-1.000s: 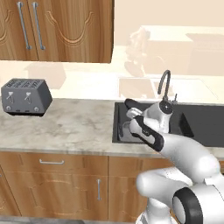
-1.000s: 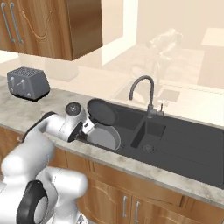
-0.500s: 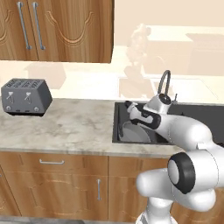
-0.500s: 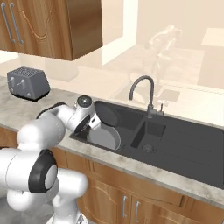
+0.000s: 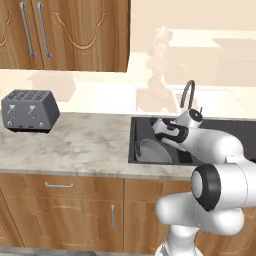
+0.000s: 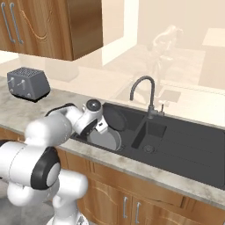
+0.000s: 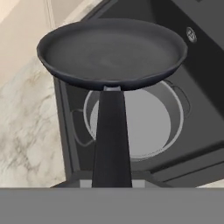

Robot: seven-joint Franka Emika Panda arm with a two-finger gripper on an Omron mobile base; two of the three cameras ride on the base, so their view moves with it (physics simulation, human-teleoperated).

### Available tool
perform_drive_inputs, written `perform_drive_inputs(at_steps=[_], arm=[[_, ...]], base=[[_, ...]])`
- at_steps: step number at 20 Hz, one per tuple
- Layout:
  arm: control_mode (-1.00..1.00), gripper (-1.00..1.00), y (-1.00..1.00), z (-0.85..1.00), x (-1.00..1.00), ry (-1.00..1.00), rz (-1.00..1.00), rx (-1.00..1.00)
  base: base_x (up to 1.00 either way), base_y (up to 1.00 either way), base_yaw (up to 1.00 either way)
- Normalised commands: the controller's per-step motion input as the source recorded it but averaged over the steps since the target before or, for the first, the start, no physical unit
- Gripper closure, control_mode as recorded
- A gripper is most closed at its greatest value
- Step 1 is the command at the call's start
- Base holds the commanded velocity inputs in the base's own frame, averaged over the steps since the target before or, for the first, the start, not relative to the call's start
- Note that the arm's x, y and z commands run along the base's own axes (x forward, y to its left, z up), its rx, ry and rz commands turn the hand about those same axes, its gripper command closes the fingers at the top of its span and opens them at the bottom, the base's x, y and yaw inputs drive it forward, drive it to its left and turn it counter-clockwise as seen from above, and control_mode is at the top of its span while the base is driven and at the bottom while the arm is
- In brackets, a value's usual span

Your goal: Move the pot and pan from the stove into the sink.

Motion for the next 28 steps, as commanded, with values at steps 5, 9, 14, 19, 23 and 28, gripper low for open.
perform_drive_inputs(at_steps=[5,9,14,19,23,28], arm=[[-1.0,1.0,-0.13,-0.42,0.0,0.08,-0.01,0.0],[-1.0,1.0,0.0,-0.18,0.02,0.01,0.0,0.0],[-1.0,1.0,0.0,-0.18,0.07,-0.01,0.0,0.0],[-1.0,1.0,0.0,-0.3,0.35,-0.04,-0.02,0.0],[-1.0,1.0,0.0,-0.34,0.41,-0.03,-0.02,0.0],[-1.0,1.0,-0.04,-0.15,0.11,-0.01,0.0,0.0]], base=[[0.0,0.0,0.0],[0.0,0.0,0.0],[0.0,0.0,0.0],[0.0,0.0,0.0],[0.0,0.0,0.0],[0.0,0.0,0.0]])
